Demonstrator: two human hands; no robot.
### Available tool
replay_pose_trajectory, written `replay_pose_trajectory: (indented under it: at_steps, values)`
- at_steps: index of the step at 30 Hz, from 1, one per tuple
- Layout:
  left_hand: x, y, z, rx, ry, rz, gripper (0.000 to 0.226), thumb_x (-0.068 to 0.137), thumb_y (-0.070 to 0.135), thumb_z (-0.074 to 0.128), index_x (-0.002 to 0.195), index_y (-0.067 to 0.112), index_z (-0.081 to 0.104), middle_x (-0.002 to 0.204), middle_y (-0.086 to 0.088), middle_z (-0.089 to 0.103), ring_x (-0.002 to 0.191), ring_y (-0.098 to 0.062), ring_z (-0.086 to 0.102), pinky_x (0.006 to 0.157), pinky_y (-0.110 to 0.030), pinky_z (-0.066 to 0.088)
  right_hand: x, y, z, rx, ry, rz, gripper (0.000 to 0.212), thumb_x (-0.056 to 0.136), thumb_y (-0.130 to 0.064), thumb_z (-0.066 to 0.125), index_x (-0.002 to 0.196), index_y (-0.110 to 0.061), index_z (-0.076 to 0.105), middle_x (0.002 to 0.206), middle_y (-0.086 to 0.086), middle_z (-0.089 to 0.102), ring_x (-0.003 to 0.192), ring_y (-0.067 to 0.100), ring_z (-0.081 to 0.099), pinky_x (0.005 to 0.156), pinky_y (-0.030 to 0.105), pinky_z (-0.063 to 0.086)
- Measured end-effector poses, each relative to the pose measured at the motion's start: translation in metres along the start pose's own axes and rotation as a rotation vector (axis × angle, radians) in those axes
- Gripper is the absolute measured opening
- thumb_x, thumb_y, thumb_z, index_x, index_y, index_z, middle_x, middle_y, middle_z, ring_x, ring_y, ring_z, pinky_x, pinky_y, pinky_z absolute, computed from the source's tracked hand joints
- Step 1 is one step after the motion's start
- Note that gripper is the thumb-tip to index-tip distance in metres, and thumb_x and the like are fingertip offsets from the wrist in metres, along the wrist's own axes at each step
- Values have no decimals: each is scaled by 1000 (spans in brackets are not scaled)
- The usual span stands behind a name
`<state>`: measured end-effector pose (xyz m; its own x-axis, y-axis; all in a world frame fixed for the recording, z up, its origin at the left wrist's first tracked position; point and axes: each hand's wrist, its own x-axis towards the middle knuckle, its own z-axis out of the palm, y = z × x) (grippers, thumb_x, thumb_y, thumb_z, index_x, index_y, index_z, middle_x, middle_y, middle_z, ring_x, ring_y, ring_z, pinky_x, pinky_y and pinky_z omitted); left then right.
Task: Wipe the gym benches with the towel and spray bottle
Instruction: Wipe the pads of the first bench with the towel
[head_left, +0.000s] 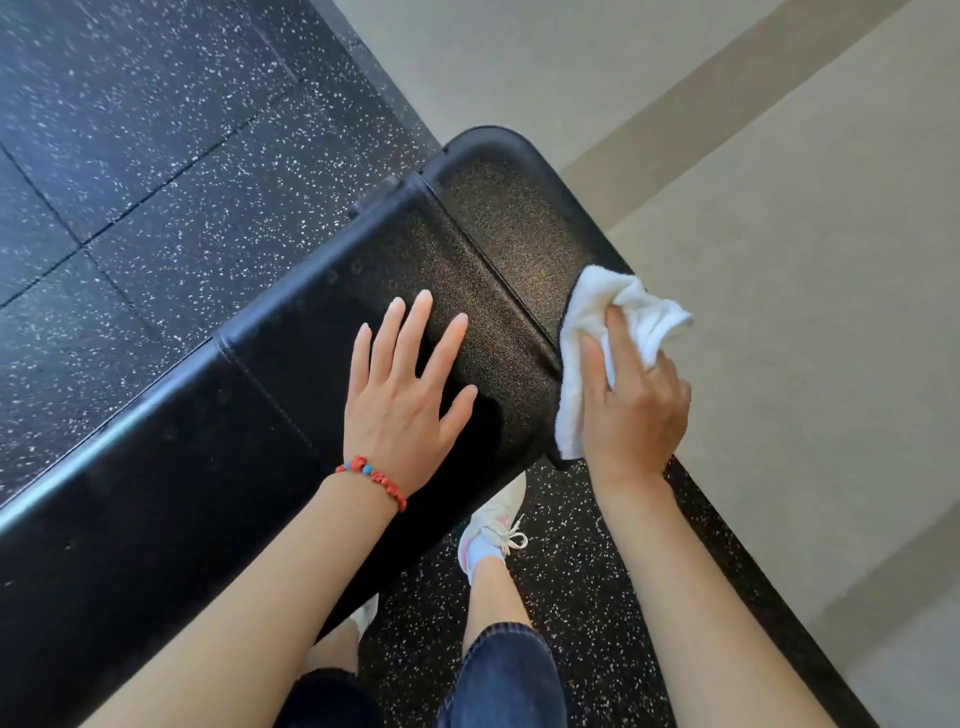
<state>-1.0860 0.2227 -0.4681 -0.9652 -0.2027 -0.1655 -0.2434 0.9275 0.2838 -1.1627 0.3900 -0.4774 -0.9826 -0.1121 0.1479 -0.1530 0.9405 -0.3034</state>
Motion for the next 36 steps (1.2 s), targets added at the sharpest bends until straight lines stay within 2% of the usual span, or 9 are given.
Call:
replay_pose_trajectory:
  at_steps: [3,6,10,16,21,23,28,30,36]
  values:
    - [-2,0,-6,-22,-44,25,56,88,35,52,139,14,42,149,-18,30,138,-37,24,110,-51,15,-18,-4,-8,83,-69,90,32,83,-19,68,114,-11,66,68,21,62,55,32,57,56,35,44]
    - [-12,-4,-16,-35,-100,78,60,86,31,59,141,14,39,150,-17,29,138,-36,23,111,-50,15,-43,-12,-17,263,-128,271,34,87,-23,65,120,-16,62,89,24,66,73,38,63,62,37,48]
    - [-43,-16,-39,-10,-104,129,60,84,28,64,138,12,43,146,-19,36,135,-37,31,109,-52,22,-86,-23,-32,418,-135,471,31,86,-28,65,117,-22,65,106,16,68,92,34,63,73,32,46]
    - [-87,-18,-82,4,-84,238,60,75,23,74,129,6,53,136,-21,48,126,-41,43,101,-58,31,-115,-48,-79,549,-135,689,28,86,-28,65,114,-27,66,99,15,70,87,29,63,73,26,41]
    - [-108,-6,-134,4,-56,274,57,77,23,73,128,5,54,135,-21,49,126,-41,43,102,-57,30,-132,-61,-141,719,-111,825,32,80,-29,70,112,-32,66,88,-3,66,76,10,55,73,22,40]
    - [-114,2,-153,3,-44,290,57,78,23,72,129,6,53,136,-21,49,127,-40,42,103,-56,28,-138,-62,-166,776,-92,871,36,78,-25,73,113,-31,66,93,-11,63,75,0,55,74,18,38]
    - [-129,40,-193,4,-49,347,56,76,21,74,127,5,55,134,-22,50,126,-42,43,101,-58,30,-151,-52,-225,857,-8,888,40,77,-17,74,115,-27,65,108,-14,61,92,-1,54,76,6,37]
    - [-134,60,-204,12,-56,372,56,77,22,74,126,4,55,134,-22,50,126,-42,43,101,-58,31,-155,-41,-246,865,20,905,41,77,-16,74,115,-28,65,107,-14,60,88,-2,53,70,1,37]
    - [-142,139,-215,50,-66,417,55,78,23,73,126,4,55,134,-22,50,126,-43,42,101,-59,29,-161,21,-308,893,53,902,42,78,-12,73,116,-28,63,100,-22,56,80,-22,49,65,-5,34]
